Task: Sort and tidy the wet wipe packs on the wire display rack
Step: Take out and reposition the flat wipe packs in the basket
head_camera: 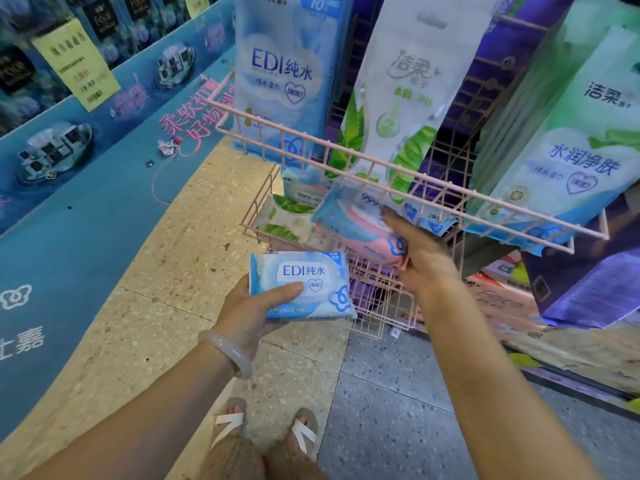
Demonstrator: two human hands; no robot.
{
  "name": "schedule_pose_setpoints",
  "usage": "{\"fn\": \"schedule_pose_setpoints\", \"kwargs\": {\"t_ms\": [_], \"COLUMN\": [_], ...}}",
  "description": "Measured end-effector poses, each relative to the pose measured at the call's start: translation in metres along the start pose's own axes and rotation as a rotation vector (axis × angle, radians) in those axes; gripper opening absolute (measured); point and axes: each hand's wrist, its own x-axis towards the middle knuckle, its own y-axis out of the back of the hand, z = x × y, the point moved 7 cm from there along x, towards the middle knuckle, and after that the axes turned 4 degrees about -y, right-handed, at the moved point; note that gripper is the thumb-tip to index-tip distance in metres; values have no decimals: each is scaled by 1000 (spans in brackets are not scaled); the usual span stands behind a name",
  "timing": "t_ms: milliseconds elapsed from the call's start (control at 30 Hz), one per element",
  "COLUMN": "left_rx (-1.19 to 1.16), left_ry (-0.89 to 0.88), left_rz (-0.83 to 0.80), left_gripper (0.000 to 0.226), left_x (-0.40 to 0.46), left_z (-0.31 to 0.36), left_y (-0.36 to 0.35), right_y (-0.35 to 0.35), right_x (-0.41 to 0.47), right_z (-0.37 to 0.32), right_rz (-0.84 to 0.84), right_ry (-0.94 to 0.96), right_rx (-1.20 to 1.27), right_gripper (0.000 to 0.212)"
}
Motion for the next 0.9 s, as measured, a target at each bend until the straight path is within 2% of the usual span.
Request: {"fn": "schedule_pose_setpoints", "kwargs": {"t_ms": [133,233,367,433,567,667,733,833,900], "left_rx": [54,121,227,246,312,399,586,1124,1411], "left_ry": [-51,-96,-108,-85,-12,-33,-117,-179,-161], "left_rz": [-70,-121,-93,-94,-141,-132,-147,-263,-256], "left_gripper": [29,24,58,67,77,63,62,58,51], "left_x": [11,24,47,58,72,82,85,86,95], "left_z": [18,33,44,42,30,21,21,20,25], "left_y": [-27,-60,-102,-120,-143,-151,-160,-168,-157], "right_y": [77,123,157,169,184,190,193,192,186], "right_x": [-19,-33,-43,-45,-51,-55,-55,-54,-52], "right_z": [-3,-4,5,10,9,6,7,11,13], "right_rz": [26,51,66,77,68,71,84,96,96], "right_ry": [50,96,90,86,115,135,135,118,114], "right_rx": [101,144,214,256,297,272,263,257,252], "right_gripper": [52,43,41,42,44,59,63,66,65]}}
